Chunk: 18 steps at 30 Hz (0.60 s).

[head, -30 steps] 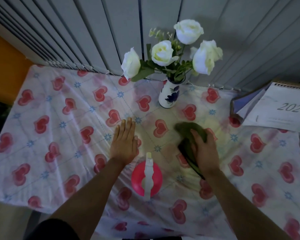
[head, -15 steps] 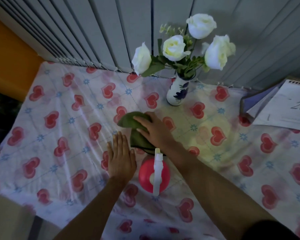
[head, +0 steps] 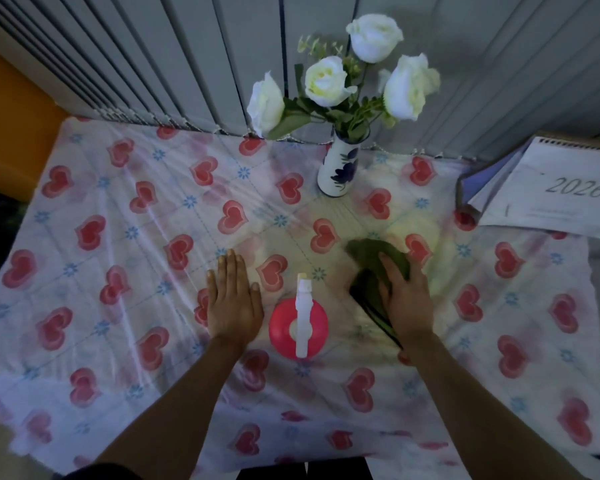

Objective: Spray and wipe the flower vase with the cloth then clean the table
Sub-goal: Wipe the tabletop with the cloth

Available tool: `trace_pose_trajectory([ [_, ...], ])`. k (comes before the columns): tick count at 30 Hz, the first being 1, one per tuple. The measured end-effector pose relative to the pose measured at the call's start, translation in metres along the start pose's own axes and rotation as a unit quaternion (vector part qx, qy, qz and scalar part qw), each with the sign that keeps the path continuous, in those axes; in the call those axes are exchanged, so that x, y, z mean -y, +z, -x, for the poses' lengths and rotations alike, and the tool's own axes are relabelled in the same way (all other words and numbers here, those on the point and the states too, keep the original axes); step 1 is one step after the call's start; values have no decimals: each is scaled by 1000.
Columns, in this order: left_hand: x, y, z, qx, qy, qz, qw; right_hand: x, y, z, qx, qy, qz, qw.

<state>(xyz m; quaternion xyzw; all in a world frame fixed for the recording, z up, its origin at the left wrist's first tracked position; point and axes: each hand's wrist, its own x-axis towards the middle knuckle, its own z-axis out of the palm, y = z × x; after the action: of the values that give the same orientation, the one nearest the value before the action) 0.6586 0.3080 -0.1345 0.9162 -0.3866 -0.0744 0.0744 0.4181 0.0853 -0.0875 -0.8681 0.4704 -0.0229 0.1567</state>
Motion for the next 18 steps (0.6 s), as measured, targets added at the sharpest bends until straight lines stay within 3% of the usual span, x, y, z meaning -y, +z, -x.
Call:
trace_pose_trajectory([
  [3, -1, -5, 0, 18, 4, 7, 1000, -29, -12, 19, -7, 95, 22, 995],
  [8, -13, -43, 11, 57, 27, 86, 994, -25, -37, 47, 3, 163, -15, 987],
  [10, -17, -62, 30, 11, 86, 159, 983, -12, -44, 60, -10, 156, -33, 987],
  [13, -24, -81, 53, -20, 89, 261, 961, 6, -52, 77, -27, 137, -59, 988],
  [18, -42, -99, 71, -26, 167, 288, 943, 39, -65, 101, -46, 119, -76, 989],
])
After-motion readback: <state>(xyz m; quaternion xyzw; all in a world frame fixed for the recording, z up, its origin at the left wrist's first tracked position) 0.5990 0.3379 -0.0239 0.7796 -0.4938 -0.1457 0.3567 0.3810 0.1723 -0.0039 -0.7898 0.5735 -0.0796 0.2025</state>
